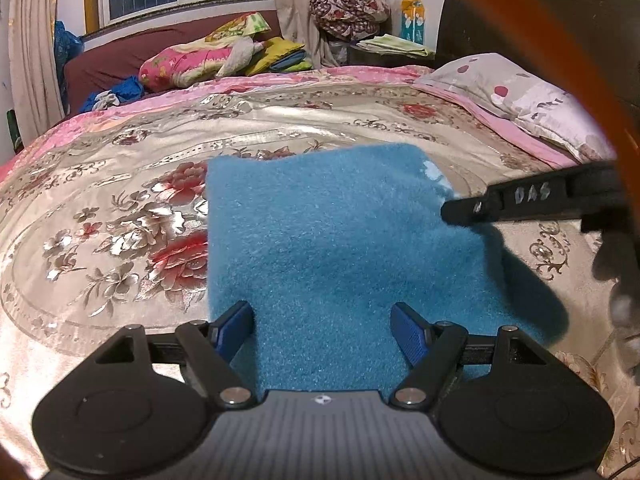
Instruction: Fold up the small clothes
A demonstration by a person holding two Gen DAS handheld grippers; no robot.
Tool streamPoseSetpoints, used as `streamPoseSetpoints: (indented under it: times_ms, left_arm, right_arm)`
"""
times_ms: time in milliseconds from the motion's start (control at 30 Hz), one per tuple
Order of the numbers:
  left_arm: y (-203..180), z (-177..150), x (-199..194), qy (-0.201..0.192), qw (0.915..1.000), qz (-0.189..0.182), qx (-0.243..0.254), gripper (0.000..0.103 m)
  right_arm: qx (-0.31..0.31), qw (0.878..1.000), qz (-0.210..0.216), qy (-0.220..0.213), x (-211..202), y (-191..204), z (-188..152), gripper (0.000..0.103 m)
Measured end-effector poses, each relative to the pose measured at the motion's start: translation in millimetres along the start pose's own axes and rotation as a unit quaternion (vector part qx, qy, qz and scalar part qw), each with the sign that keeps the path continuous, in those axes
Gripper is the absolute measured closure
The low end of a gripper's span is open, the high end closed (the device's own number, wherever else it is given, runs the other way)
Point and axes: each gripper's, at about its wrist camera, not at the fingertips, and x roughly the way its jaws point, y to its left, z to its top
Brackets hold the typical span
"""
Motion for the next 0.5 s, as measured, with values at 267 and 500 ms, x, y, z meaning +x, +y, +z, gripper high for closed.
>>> streamPoseSetpoints:
  times_ms: [267, 500]
  left_arm:
    - [8, 13, -5, -0.017, 0.9998, -0.004, -0.011, 0.023]
    - [26, 29, 19, -0.015, 0.9993, 0.011, -0.034, 0.022]
  right_arm:
    - [-0.028, 0.999, -0.013, -0.024, 9, 13, 23, 0.085]
    - [-0.011, 0.999, -0.046, -0.002, 46, -4, 29, 0.094]
